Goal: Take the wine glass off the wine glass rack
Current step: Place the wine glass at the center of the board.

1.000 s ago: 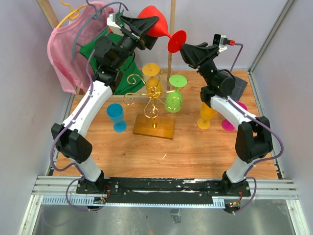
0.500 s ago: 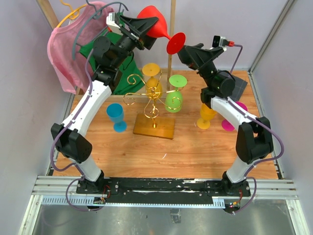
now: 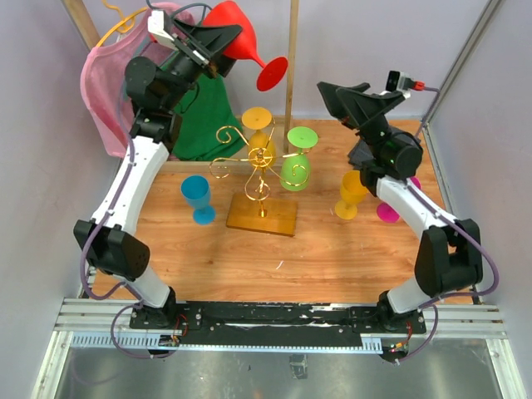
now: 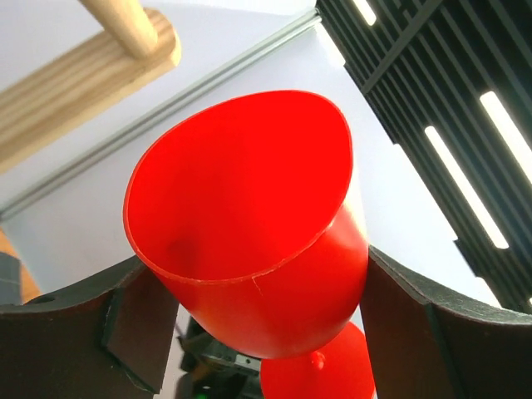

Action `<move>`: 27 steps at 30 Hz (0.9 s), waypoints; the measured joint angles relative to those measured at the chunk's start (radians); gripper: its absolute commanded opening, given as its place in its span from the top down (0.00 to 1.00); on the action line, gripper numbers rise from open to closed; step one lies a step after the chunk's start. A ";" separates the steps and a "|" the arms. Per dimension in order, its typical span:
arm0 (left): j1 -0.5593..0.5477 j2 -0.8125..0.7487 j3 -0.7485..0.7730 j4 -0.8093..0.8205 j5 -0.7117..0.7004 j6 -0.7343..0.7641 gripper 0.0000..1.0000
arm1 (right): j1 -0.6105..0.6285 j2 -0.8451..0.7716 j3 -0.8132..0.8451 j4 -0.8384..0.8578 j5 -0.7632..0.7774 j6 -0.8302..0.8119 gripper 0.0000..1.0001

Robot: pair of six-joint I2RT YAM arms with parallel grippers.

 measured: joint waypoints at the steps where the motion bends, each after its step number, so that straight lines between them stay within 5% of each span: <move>1: 0.014 -0.008 0.000 -0.003 0.011 0.013 0.28 | -0.014 -0.018 -0.018 -0.002 -0.004 0.000 0.01; 10: 0.178 -0.155 -0.036 -0.128 0.146 0.278 0.29 | -0.238 -0.232 -0.129 -0.286 -0.138 -0.097 0.01; 20: 0.217 -0.389 -0.187 -0.454 0.151 0.774 0.29 | -0.374 -0.441 0.051 -1.176 -0.233 -0.655 0.02; 27: 0.280 -0.499 -0.291 -0.585 0.059 0.986 0.27 | -0.451 -0.483 0.074 -1.434 -0.233 -0.850 0.02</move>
